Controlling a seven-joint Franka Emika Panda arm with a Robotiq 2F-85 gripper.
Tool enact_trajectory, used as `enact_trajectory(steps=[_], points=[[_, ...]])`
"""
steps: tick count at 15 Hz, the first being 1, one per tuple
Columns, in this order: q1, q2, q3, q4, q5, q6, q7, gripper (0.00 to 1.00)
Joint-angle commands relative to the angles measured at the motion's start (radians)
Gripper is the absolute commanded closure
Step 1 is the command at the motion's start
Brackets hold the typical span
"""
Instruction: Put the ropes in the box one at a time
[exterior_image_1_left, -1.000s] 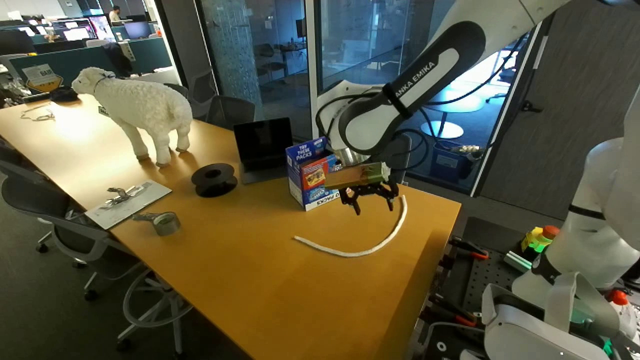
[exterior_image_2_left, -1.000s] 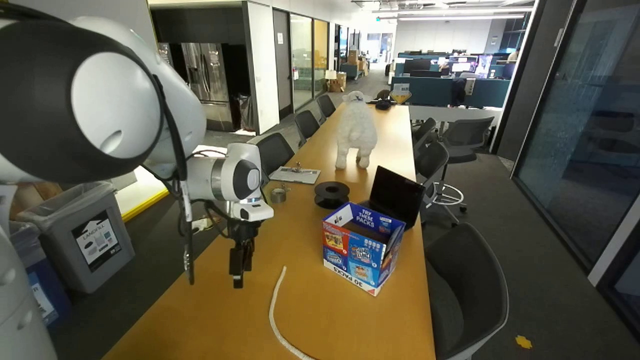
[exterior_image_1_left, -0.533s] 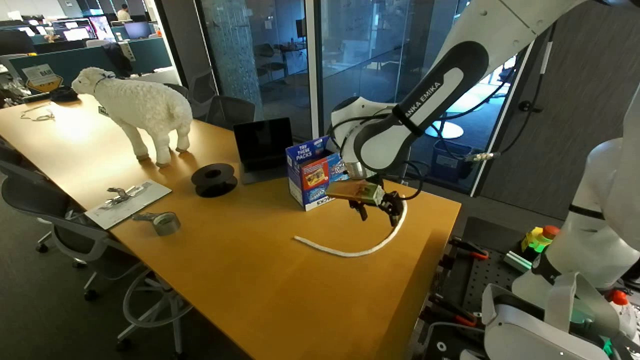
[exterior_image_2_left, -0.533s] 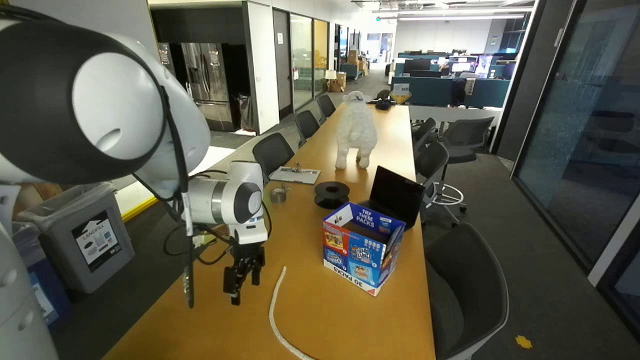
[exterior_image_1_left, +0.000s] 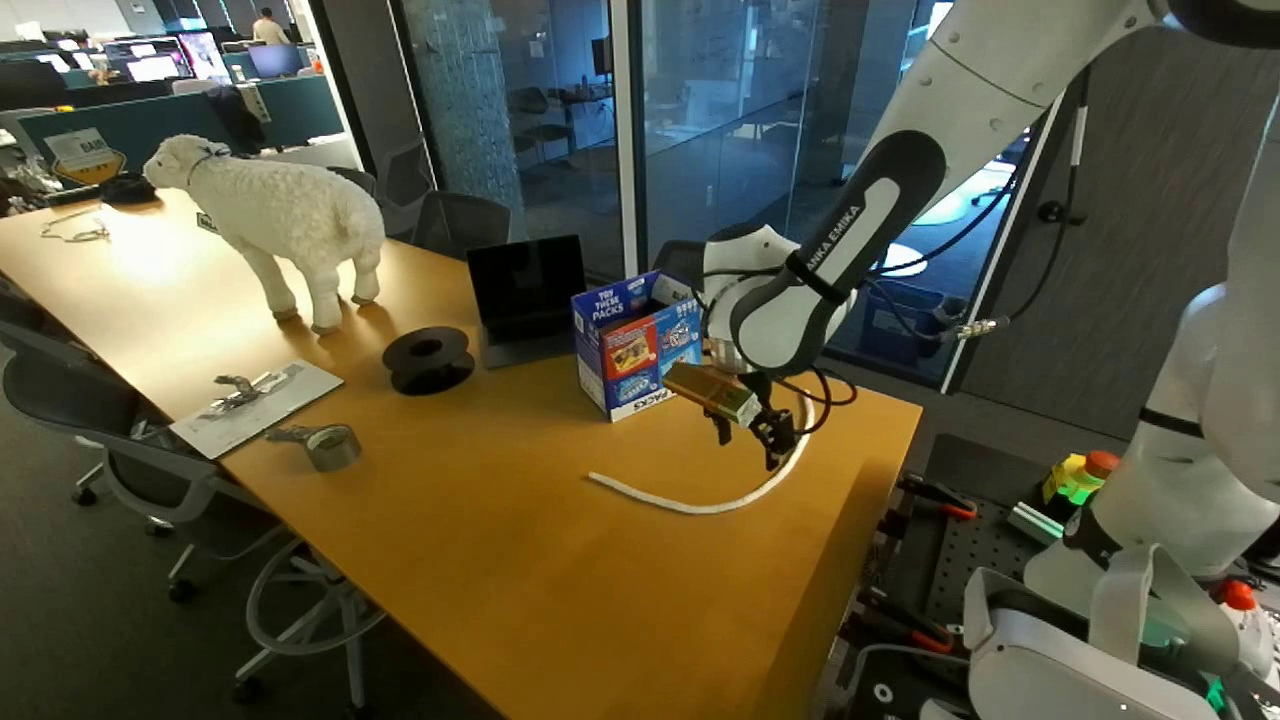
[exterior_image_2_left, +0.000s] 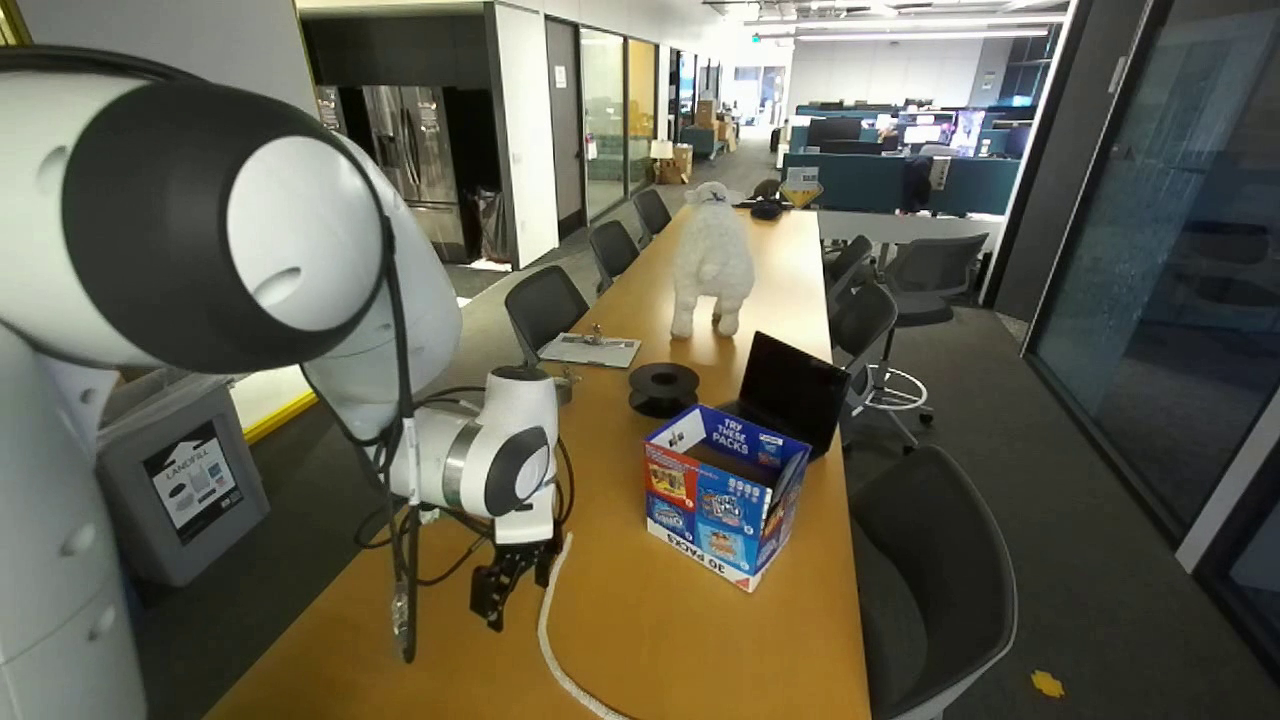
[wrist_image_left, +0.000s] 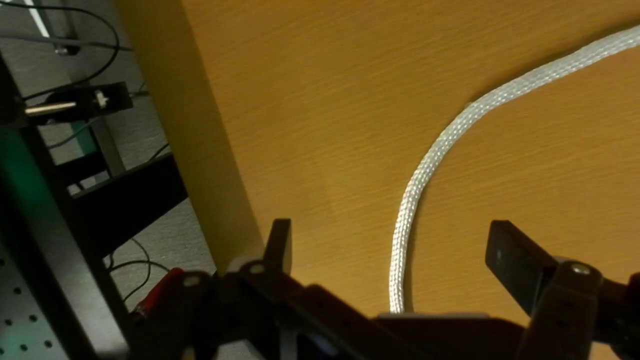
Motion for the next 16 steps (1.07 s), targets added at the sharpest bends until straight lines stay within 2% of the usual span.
enact_trajectory(steps=[1, 5, 16], points=[[-0.007, 0.034, 0.002, -0.072, 0.077, 0.206, -0.037, 0.00], [-0.001, 0.113, -0.002, -0.110, 0.105, 0.346, -0.088, 0.00], [0.034, 0.364, -0.094, 0.025, 0.089, 0.371, -0.254, 0.00]])
